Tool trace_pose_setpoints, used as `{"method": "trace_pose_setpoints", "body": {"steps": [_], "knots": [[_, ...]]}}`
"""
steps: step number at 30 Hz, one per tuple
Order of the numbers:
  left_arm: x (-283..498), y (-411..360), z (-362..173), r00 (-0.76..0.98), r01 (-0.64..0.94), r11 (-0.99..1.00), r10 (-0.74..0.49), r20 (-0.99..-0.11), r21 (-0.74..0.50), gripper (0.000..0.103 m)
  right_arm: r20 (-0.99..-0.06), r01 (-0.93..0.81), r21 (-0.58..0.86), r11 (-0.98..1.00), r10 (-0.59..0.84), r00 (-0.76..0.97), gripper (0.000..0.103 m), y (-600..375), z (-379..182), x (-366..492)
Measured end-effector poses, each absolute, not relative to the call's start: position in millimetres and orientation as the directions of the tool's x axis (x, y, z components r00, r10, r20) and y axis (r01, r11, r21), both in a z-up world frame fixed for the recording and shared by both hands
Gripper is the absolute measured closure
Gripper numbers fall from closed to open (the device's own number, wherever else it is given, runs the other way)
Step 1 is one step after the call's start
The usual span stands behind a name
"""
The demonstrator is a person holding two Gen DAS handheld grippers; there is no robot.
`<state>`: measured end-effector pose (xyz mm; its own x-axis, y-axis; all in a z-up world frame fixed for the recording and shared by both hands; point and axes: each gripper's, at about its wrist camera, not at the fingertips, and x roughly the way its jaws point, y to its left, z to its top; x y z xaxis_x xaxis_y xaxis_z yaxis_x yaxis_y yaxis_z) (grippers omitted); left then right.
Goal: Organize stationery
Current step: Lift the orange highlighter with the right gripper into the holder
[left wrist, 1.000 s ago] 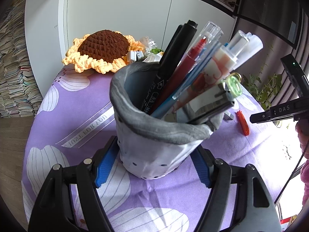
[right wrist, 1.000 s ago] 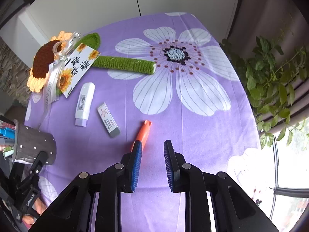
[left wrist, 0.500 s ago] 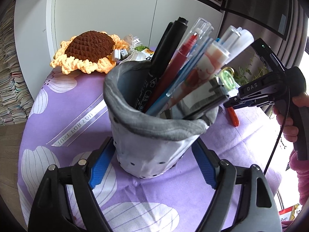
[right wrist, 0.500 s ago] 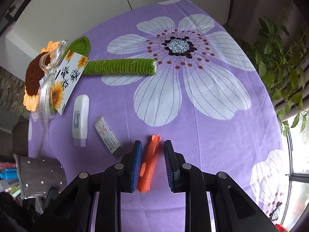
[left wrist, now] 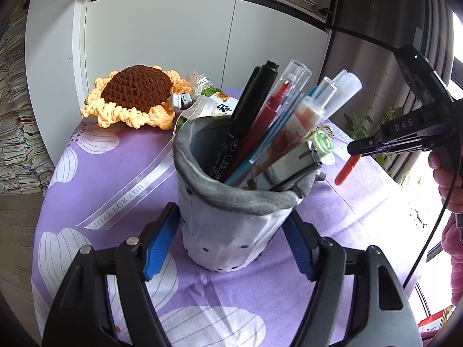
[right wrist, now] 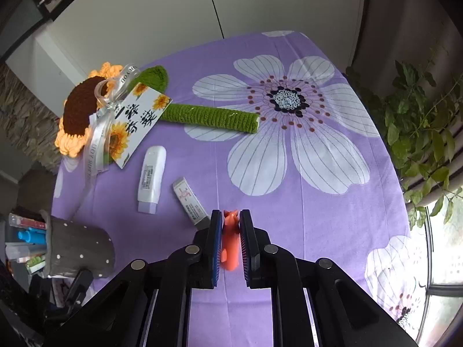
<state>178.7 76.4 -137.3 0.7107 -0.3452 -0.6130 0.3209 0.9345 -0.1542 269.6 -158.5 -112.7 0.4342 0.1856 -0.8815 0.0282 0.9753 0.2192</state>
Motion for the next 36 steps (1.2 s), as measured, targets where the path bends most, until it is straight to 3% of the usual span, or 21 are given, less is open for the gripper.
{"method": "trace_pose_setpoints", "body": {"steps": [9, 18, 29, 36], "knots": [[182, 76, -137, 0.710, 0.322, 0.935, -0.342, -0.615, -0.148, 0.032, -0.748, -0.189, 0.219, 0.957, 0.289, 0.598, 0.090, -121, -27, 211], [183, 76, -138, 0.708, 0.321, 0.936, -0.340, -0.619, -0.147, 0.032, -0.614, -0.460, 0.212, 0.862, 0.483, 0.624, 0.090, -58, 38, 177], [184, 76, -140, 0.703, 0.320, 0.936, -0.339, -0.625, -0.147, 0.033, -0.754, -0.456, 0.270, 0.848, 0.481, 0.448, 0.090, -12, -29, 234], [188, 76, -142, 0.689, 0.322, 0.935, -0.341, -0.640, -0.150, 0.032, -0.749, -0.459, 0.320, 0.829, 0.518, 0.413, 0.090, -16, -36, 238]]}}
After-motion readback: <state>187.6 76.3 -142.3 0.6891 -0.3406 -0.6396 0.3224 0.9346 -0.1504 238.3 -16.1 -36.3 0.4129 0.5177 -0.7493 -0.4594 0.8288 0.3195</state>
